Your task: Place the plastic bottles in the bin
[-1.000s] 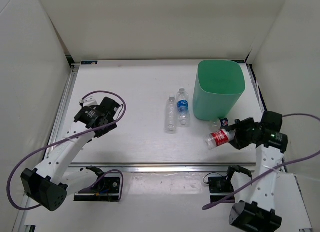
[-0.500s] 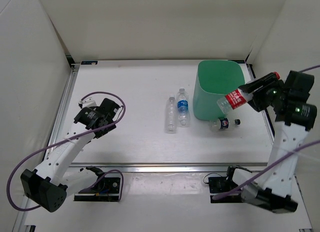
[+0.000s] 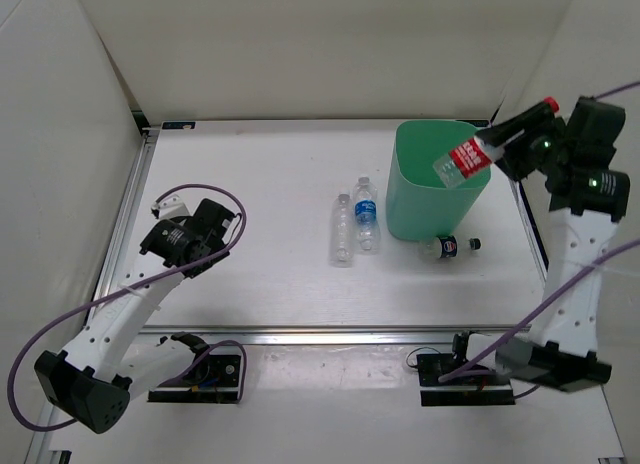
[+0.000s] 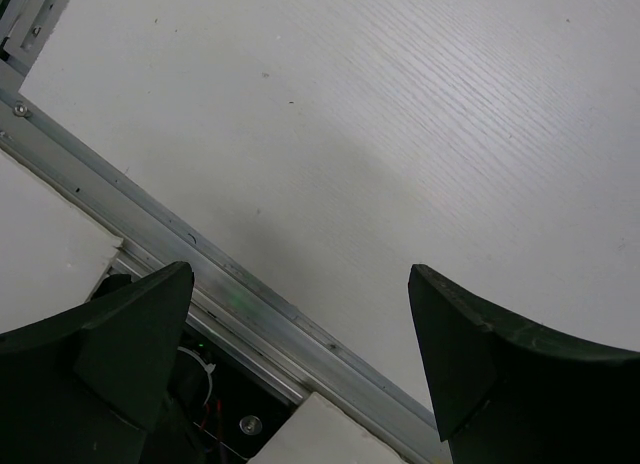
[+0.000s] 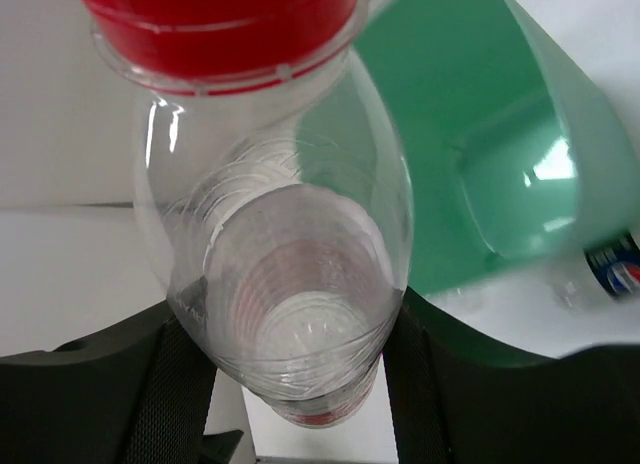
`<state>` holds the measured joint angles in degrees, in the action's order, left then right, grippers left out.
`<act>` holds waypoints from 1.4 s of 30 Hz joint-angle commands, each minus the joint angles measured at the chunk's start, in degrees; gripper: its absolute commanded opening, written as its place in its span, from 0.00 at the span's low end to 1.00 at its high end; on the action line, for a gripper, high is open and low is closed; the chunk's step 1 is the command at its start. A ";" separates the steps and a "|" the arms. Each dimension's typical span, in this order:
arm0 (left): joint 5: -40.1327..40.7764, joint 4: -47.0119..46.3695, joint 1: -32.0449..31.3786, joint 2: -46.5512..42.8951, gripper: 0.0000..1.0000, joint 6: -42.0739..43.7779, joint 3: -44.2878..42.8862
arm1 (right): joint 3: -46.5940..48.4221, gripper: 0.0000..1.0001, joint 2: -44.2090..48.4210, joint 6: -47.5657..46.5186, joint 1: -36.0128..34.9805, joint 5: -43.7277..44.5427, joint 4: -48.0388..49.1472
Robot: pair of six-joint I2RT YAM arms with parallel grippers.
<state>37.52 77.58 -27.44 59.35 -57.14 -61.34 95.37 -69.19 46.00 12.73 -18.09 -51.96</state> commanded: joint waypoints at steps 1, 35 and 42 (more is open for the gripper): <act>1.15 3.63 0.37 -1.08 1.00 -0.69 -0.97 | 8.65 0.31 -8.14 -1.17 -4.62 4.00 6.61; -5.61 -3.31 2.66 18.16 1.00 8.63 -11.34 | -46.59 1.00 1.54 4.46 20.40 -8.53 15.75; -9.66 -2.70 2.66 23.52 1.00 9.60 -13.36 | -46.07 1.00 -10.52 4.97 20.40 -9.69 20.49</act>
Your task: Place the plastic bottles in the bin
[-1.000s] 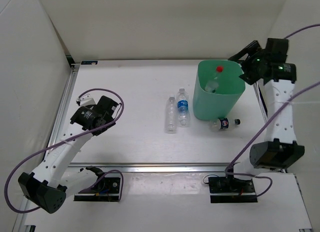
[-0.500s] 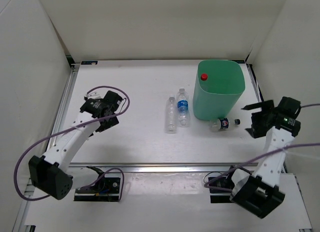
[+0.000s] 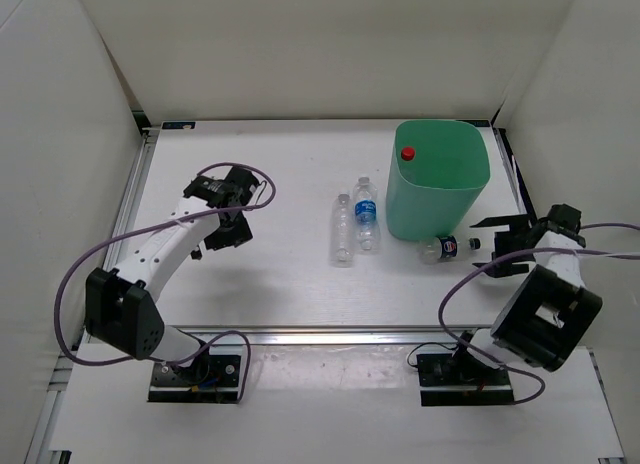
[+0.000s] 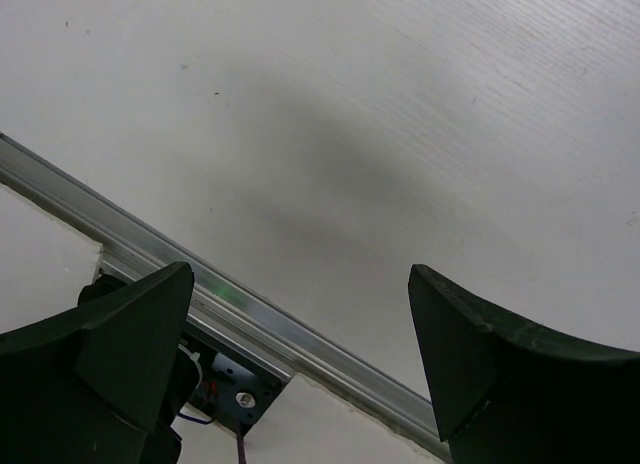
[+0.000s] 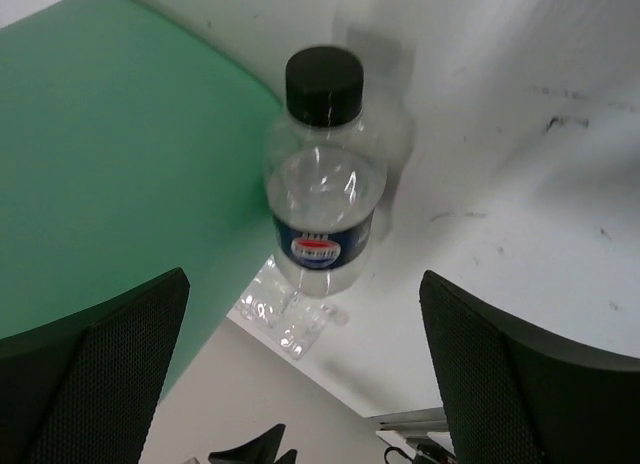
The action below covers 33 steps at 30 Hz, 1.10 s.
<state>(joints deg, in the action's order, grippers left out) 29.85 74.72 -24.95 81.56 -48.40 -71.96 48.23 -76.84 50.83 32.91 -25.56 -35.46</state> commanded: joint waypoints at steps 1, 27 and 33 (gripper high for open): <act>-2.51 0.16 0.16 2.02 1.00 1.46 -3.27 | 1.08 1.00 -4.79 0.15 0.23 -2.21 5.39; -1.98 0.43 0.16 -0.88 1.00 3.57 0.50 | 5.83 0.81 -21.96 -10.04 -5.48 -1.60 -1.79; -1.98 -0.10 0.16 -1.40 1.00 3.58 1.12 | 2.05 0.81 -16.86 -12.51 -7.68 1.03 -1.80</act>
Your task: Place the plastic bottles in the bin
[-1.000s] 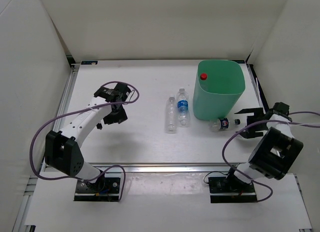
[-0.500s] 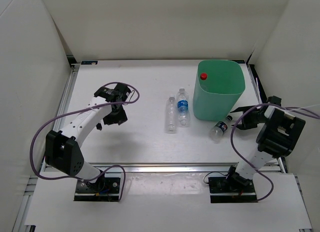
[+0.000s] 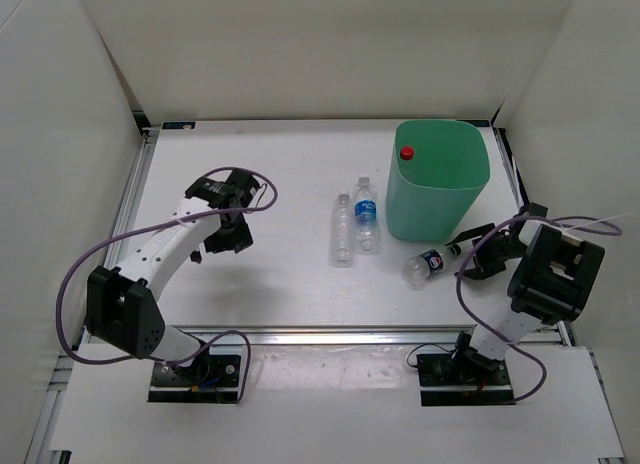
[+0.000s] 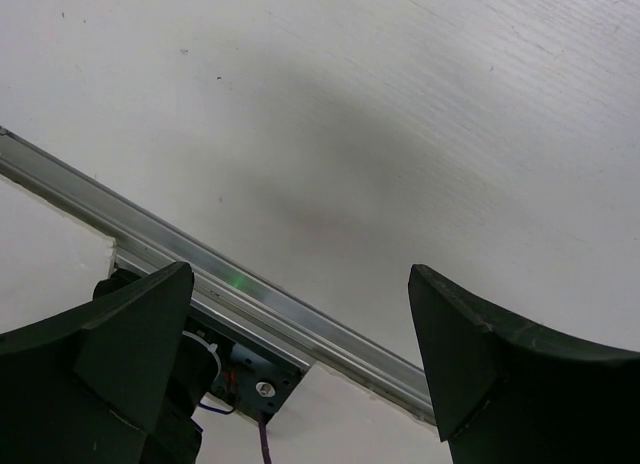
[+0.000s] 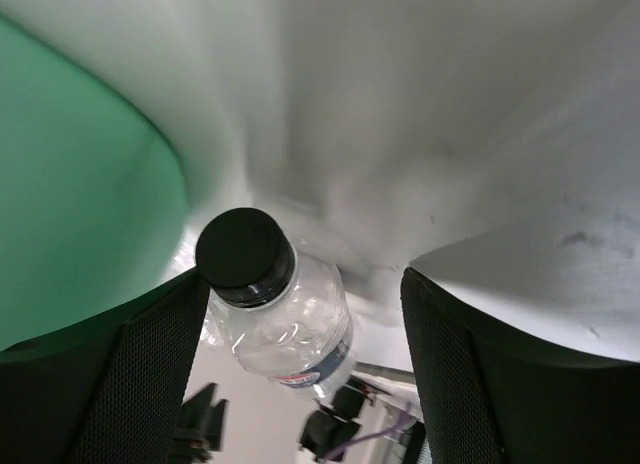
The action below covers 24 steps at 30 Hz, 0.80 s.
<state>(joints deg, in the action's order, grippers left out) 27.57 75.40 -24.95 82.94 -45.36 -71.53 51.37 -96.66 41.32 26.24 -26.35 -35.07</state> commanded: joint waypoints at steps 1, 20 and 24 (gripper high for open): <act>0.29 -0.78 0.16 -2.78 1.00 0.54 0.69 | -2.06 0.81 3.93 -3.70 -1.01 1.83 -2.20; -2.61 -2.36 0.16 -5.59 1.00 1.07 3.50 | -7.87 0.85 7.37 2.44 -13.39 -0.55 4.21; -2.61 -1.83 0.16 -6.90 1.00 1.07 4.64 | -7.34 0.64 4.47 5.00 -16.21 -0.02 4.84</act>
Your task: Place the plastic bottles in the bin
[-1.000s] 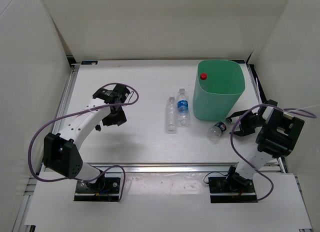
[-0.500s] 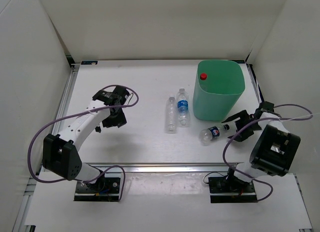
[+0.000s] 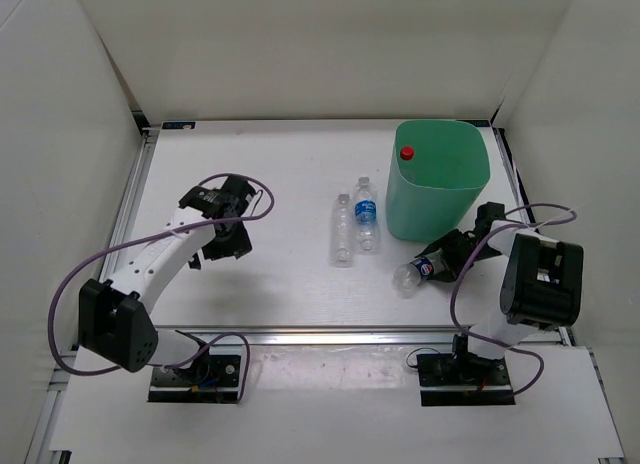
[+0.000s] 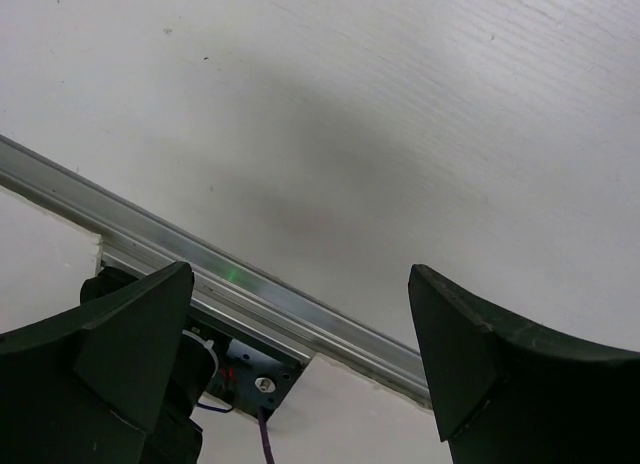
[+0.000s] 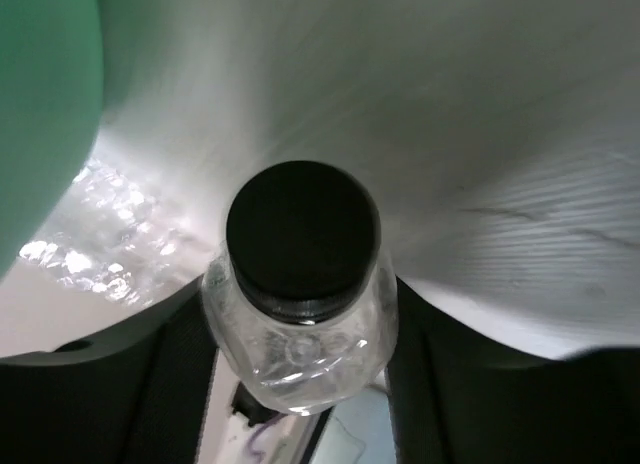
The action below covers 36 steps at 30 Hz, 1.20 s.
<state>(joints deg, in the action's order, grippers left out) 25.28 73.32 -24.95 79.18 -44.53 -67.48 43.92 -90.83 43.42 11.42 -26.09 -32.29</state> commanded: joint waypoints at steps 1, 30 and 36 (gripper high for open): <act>-0.32 0.25 0.16 -3.67 1.00 0.24 0.60 | 0.11 0.53 -1.37 3.60 -1.40 0.42 2.06; -25.98 -22.96 -9.94 9.49 1.00 6.91 -13.80 | 71.05 0.85 4.09 -13.26 -8.87 21.25 -24.49; -27.91 -22.96 -13.01 20.39 1.00 7.97 -23.74 | 73.60 1.00 5.73 -14.06 -8.87 19.41 -27.47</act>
<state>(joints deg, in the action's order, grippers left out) -0.14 51.57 -36.84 97.65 -37.89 -87.39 114.87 -91.09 31.88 2.76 -7.33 -60.25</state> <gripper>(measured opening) 0.995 0.998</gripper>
